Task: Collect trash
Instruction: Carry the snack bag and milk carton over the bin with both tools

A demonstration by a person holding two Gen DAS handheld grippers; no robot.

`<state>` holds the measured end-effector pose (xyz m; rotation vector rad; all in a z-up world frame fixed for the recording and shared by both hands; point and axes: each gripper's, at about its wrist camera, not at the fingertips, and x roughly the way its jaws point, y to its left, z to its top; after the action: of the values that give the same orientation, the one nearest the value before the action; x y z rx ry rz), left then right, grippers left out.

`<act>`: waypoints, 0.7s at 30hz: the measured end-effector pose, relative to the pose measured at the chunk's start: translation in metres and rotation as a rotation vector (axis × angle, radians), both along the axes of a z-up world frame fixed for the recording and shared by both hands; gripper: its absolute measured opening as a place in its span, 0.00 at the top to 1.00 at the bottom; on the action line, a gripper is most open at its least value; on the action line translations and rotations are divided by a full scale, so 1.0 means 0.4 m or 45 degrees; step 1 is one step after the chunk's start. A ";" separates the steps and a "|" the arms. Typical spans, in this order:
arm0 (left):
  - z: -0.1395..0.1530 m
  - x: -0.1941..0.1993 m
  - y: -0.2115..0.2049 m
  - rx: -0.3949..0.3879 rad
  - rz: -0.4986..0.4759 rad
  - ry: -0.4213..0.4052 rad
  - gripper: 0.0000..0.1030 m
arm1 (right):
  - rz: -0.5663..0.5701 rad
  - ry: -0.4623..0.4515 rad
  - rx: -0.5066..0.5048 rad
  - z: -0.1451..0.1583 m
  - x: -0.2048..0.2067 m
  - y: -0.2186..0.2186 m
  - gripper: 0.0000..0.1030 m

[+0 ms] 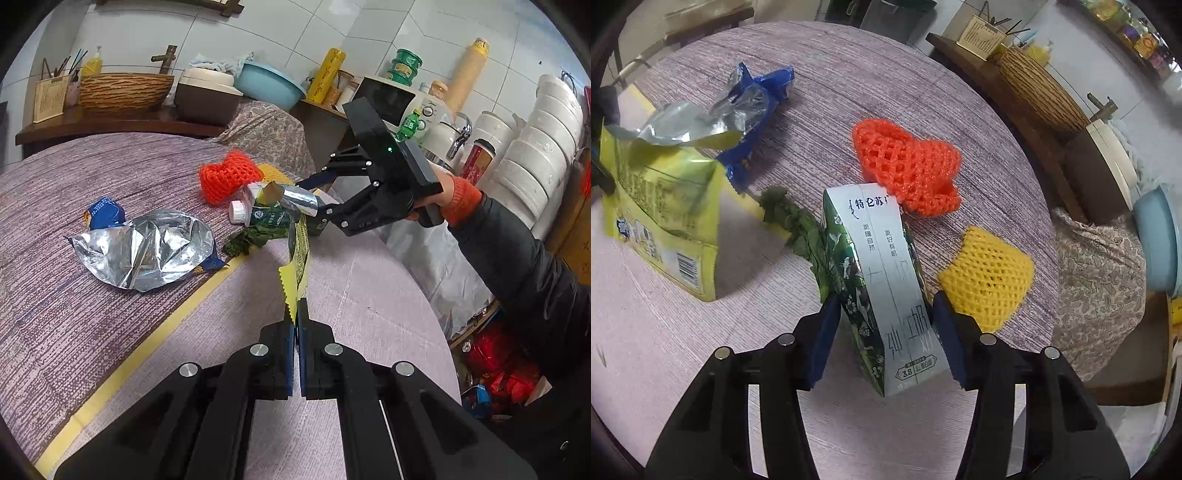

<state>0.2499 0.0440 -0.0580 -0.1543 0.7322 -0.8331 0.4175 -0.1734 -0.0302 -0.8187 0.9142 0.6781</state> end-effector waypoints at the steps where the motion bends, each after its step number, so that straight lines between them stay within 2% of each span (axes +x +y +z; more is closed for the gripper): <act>1: 0.002 -0.001 0.000 -0.003 0.001 -0.002 0.97 | 0.005 -0.019 -0.012 -0.008 0.002 0.004 0.36; 2: 0.004 -0.004 -0.001 -0.003 0.005 -0.007 0.97 | 0.008 -0.059 -0.045 -0.020 0.005 0.010 0.29; 3: 0.006 -0.007 -0.003 -0.007 0.008 -0.010 0.97 | 0.017 -0.082 -0.078 -0.036 0.012 0.021 0.29; 5: 0.010 -0.009 -0.004 -0.014 0.016 -0.009 0.97 | 0.000 -0.044 -0.104 -0.064 0.036 0.038 0.31; 7: 0.011 -0.011 -0.004 -0.010 0.029 -0.010 0.97 | -0.034 0.017 -0.002 -0.051 0.055 0.039 0.40; 12: 0.011 -0.018 -0.003 0.007 0.052 -0.012 0.97 | -0.087 0.023 0.083 -0.025 0.023 0.010 0.43; 16: 0.017 -0.035 -0.025 0.006 0.028 -0.027 0.97 | -0.153 0.055 0.301 0.021 -0.085 -0.075 0.43; 21: 0.033 -0.058 -0.085 -0.004 -0.032 -0.048 0.97 | -0.224 0.060 0.515 0.043 -0.235 -0.197 0.43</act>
<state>0.2265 0.0099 -0.0447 -0.1323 0.6983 -0.8592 0.3235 -0.2524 -0.0132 -0.3601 0.8429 0.6999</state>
